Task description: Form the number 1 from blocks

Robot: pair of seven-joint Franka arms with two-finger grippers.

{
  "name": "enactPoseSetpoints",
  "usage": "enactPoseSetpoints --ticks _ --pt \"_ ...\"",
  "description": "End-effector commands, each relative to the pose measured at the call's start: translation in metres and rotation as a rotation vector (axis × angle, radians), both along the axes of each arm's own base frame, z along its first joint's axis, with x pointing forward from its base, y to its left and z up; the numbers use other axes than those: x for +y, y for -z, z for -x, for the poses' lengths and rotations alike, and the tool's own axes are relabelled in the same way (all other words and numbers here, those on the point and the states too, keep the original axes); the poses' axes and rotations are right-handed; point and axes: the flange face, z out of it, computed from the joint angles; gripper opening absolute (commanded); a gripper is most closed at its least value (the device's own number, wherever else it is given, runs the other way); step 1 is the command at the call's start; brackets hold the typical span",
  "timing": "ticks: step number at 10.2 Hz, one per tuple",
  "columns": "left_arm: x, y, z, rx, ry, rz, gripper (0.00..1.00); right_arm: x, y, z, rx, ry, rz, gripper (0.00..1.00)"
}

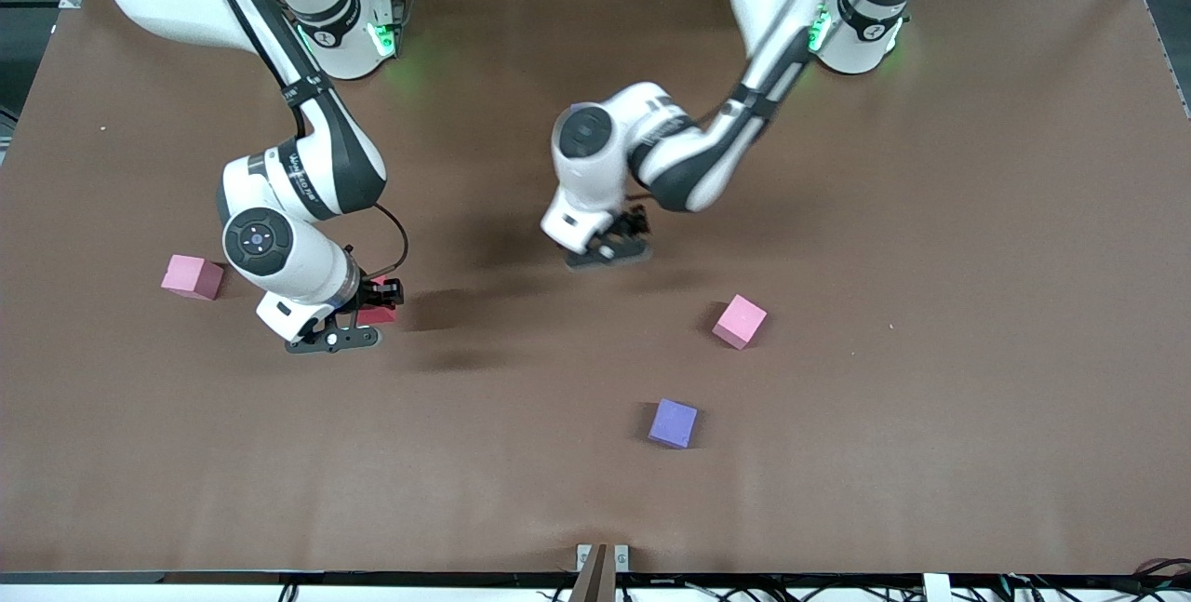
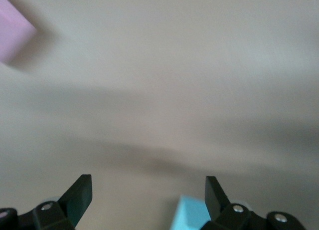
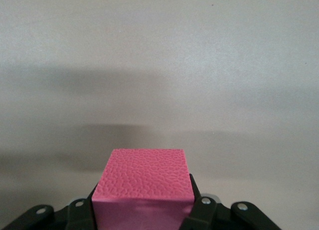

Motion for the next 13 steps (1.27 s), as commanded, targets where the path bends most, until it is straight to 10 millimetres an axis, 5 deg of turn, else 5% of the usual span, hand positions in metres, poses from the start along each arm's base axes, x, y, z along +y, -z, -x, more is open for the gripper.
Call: enactPoseSetpoints --ticks 1,4,7,10,13 --pt "0.062 -0.027 -0.048 -0.009 -0.04 -0.002 1.0 -0.002 -0.009 -0.003 -0.003 0.024 -0.014 0.0" --pt "0.135 -0.03 -0.099 -0.008 -0.04 -0.004 1.0 -0.008 -0.008 -0.004 0.003 0.03 -0.01 0.0" --pt "0.177 -0.026 -0.121 -0.005 -0.046 -0.018 1.0 -0.01 -0.012 -0.007 -0.008 0.034 -0.013 0.0" --pt "0.205 -0.036 -0.133 -0.018 -0.048 -0.029 1.0 -0.008 -0.012 -0.006 -0.009 0.034 -0.016 0.0" --pt "0.213 -0.043 -0.125 0.038 -0.049 -0.071 1.0 -0.003 -0.015 -0.005 -0.008 0.031 -0.017 0.0"
